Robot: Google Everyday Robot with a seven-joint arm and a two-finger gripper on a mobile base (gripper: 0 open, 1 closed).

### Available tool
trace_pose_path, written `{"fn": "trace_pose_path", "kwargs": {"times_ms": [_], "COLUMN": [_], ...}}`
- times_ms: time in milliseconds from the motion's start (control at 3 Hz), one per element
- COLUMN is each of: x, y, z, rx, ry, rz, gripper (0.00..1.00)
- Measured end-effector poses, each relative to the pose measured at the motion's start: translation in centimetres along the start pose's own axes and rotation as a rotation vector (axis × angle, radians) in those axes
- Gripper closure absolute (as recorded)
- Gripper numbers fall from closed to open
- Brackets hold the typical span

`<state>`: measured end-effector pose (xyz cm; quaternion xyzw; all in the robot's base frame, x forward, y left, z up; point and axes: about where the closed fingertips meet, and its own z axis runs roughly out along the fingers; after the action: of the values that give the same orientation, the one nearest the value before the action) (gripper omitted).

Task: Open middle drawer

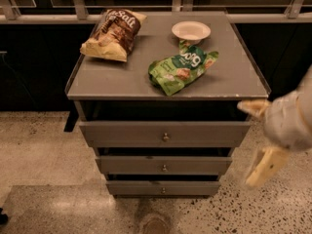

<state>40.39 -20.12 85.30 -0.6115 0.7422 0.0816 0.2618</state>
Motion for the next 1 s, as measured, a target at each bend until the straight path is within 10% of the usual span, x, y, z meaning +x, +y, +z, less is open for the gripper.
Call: {"fn": "trace_pose_path", "kwargs": {"times_ms": [1000], "x": [4.6], "y": [2.1], "z": [4.0], "rx": [0.054], "ry": [-0.091], "rz": [0.135], "gripper": [0.00]}}
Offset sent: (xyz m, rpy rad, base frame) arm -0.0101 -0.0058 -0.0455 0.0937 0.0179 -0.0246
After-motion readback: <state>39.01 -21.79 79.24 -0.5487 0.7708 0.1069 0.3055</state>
